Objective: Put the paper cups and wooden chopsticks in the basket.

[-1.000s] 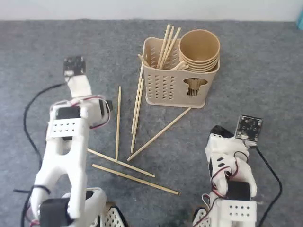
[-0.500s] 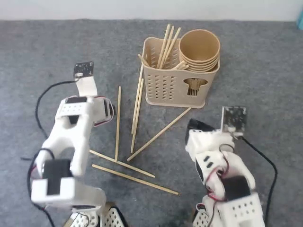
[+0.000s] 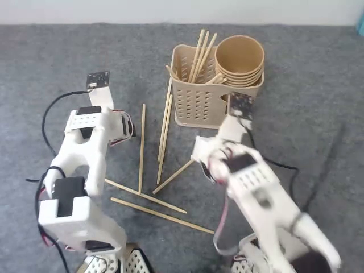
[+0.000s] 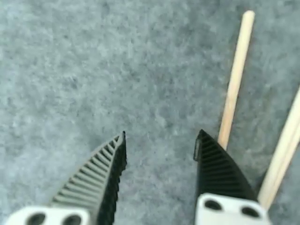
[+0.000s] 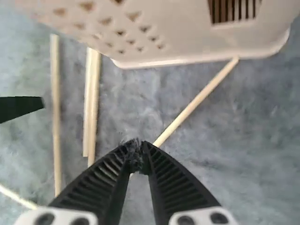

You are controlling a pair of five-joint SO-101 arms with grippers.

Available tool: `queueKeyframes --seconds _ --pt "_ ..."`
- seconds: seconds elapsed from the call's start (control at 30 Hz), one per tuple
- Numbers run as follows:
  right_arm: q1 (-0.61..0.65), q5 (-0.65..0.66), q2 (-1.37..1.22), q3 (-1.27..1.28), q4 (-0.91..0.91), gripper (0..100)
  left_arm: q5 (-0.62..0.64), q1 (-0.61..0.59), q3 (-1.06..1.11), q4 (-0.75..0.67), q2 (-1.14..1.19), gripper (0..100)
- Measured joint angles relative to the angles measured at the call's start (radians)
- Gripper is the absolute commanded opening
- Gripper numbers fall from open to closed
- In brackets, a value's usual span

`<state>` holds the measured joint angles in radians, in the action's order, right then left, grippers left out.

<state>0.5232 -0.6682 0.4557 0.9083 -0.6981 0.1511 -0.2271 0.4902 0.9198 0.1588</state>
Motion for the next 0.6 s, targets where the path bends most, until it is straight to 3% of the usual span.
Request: queueKeyframes --seconds 0.13,0.33,0.6 --pt "0.006 -0.061 -0.229 -0.143 0.006 1.9 0.003 0.0 0.0 0.0 0.0 23" --pt "0.008 -0.115 -0.436 -0.25 0.008 17.6 0.003 0.002 0.0 0.0 0.0 23" --pt "0.006 -0.126 -0.457 -0.259 0.021 12.5 0.003 0.002 0.0 0.0 0.0 23"
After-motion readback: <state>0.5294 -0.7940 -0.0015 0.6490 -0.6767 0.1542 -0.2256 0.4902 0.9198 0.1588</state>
